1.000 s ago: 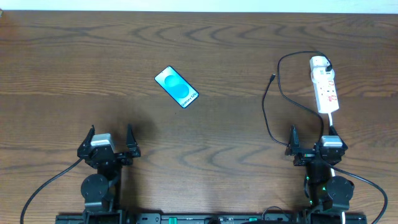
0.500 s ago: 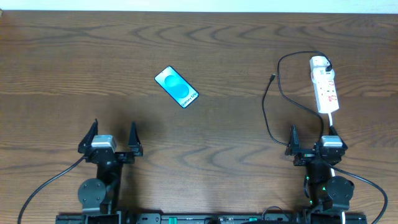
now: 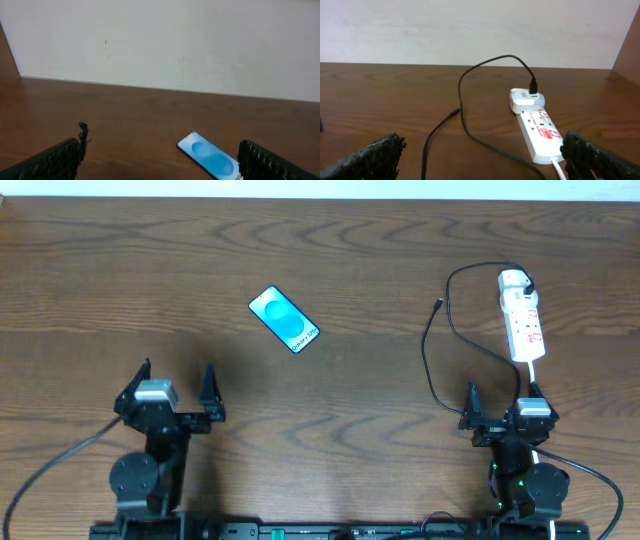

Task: Plug charger to phone and switch on socket
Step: 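Raise the left arm and move its gripper over the blue smartphone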

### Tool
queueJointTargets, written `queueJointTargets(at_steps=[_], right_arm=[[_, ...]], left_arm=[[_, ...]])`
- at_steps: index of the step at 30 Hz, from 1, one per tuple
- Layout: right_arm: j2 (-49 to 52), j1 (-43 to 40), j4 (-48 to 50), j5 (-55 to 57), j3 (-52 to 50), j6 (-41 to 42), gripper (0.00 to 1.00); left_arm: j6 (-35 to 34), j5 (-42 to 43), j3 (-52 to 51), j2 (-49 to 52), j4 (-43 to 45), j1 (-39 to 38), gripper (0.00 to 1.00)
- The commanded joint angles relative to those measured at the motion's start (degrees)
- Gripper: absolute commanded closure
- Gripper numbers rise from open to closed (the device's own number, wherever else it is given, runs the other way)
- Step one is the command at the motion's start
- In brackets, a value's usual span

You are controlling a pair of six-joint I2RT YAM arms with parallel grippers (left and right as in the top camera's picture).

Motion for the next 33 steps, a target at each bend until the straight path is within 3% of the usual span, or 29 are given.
queueJointTargets(at_steps=[1,9,24,29,33], right_arm=[[-0.2,0.3,-0.2,-0.2,-0.1,-0.3,0.01],[-0.2,0.3,-0.2,-0.2,-0.1,-0.3,0.01],[-0.2,0.3,-0.2,-0.2,-0.1,-0.3,0.01],[-0.2,0.3,-0.2,-0.2,-0.1,-0.3,0.01],[-0.2,0.3,-0.2,-0.2,-0.1,-0.3,0.01]], left_arm=[[-1.6,1.0,6.6,6.2,-2.8,0.2,0.0],[-5.5,1.4,21.1,18.5,-14.3,0.2,0.0],[-5.5,3.7,48.1,40.8,-44.2,0.2,0.0],[-5.5,12.7,49.0,44.5,-45.1,0.2,0.0],[-5.5,14.4,49.0,45.0,-45.6,0.2,0.01]])
